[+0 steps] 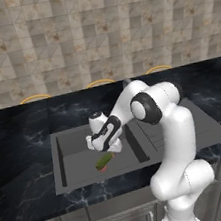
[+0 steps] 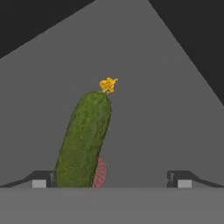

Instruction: Turn on the sink faucet. Then move the cucumber from the counter to the sink. Turn off the sink. Move the vegetable from the sink to the pot next to the stove. Finally move the pot to the front center burner.

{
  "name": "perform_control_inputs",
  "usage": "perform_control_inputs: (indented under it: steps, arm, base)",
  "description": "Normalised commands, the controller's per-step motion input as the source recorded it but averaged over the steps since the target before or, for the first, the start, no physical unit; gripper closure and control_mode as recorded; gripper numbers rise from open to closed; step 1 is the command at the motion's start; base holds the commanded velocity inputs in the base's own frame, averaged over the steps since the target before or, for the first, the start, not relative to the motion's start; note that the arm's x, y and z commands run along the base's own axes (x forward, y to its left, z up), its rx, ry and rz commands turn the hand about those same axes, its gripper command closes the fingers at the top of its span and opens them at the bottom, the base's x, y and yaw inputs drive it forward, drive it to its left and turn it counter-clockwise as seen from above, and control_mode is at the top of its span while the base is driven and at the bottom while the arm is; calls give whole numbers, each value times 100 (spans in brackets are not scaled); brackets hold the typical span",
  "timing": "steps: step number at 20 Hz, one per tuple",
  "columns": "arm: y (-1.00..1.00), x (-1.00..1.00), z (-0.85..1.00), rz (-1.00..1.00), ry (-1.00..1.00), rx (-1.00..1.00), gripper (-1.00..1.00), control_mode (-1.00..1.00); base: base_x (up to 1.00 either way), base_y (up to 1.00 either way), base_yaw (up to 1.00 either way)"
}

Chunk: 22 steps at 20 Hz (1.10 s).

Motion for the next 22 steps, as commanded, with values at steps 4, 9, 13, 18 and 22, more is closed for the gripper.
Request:
perform_control_inputs:
  steps: [4,9,13,18,22]
  arm:
    - [0,12,-38,-11,0,0,-100,-100]
    - [0,12,-34,-10,0,0,-100,-100]
    - [0,16,-29,-10,0,0,-100,-100]
    - [3,19,-25,-8,0,0,-100,-100]
    - [9,18,-27,-6,0,0,-100,-100]
  base:
    - [0,0,0]
    - [0,0,0]
    - [0,0,0]
    - [0,0,0]
    - [0,0,0]
